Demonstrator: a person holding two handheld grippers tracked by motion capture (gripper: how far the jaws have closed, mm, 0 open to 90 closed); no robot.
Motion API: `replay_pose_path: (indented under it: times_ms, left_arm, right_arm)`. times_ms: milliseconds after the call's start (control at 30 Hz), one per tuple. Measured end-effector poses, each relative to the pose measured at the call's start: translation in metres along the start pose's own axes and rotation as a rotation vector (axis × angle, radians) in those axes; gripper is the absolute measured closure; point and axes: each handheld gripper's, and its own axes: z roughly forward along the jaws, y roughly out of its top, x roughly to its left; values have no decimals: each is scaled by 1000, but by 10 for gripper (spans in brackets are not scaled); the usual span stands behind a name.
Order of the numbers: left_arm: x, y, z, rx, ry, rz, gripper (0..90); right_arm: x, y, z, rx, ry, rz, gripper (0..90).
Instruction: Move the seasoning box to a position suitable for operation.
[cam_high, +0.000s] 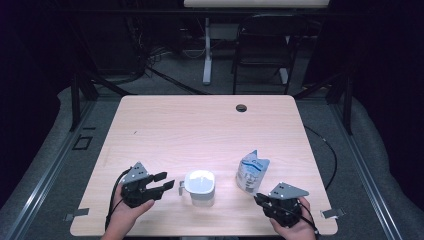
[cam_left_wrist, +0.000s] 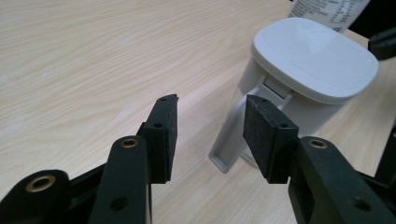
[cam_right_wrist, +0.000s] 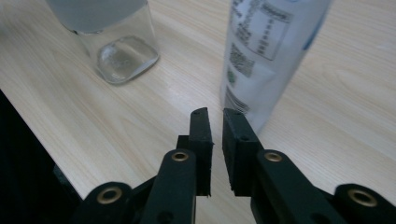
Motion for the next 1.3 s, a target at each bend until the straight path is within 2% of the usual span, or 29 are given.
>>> replay_pose_path:
  times_ms: [167, 233, 267, 367, 433, 533, 733, 900, 967, 1067, 1133, 1233, 1300]
  left_arm:
    - [3, 0, 2, 11, 13, -36, 538]
    - [4, 0, 3, 10, 15, -39, 520]
    - [4, 1, 3, 13, 9, -40, 513]
    - [4, 3, 3, 19, 22, -43, 512]
    - [5, 4, 4, 20, 30, -38, 513]
    - [6, 7, 4, 24, 40, -32, 509]
    - [8, 15, 3, 30, 36, -39, 500]
    - [10, 24, 3, 27, 36, -43, 478]
    - [10, 27, 4, 20, 45, -48, 480]
    - [10, 34, 4, 28, 30, -46, 518]
    - [9, 41, 3, 24, 38, -37, 556]
    - [8, 48, 3, 9, 29, -36, 587]
    - [8, 53, 4, 16, 24, -30, 602]
  right_arm:
    - [5, 4, 12, 14, 12, 19, 619]
    - [5, 7, 16, -1, 32, 40, 521]
    - [5, 8, 17, -8, 31, 42, 512]
    - [6, 12, 22, -16, 48, 37, 521]
    - [8, 17, 24, -12, 50, 13, 525]
    - [12, 25, 27, -39, 42, -9, 528]
    - [13, 44, 31, -65, 76, -2, 534]
    - [16, 60, 33, -66, 100, -11, 597]
    - [17, 66, 33, -56, 104, -12, 597]
    - [21, 75, 34, -43, 92, -34, 597]
    - [22, 82, 34, -53, 84, -42, 614]
    - [21, 88, 33, -66, 90, -27, 609]
    - [21, 92, 33, -81, 105, -13, 574]
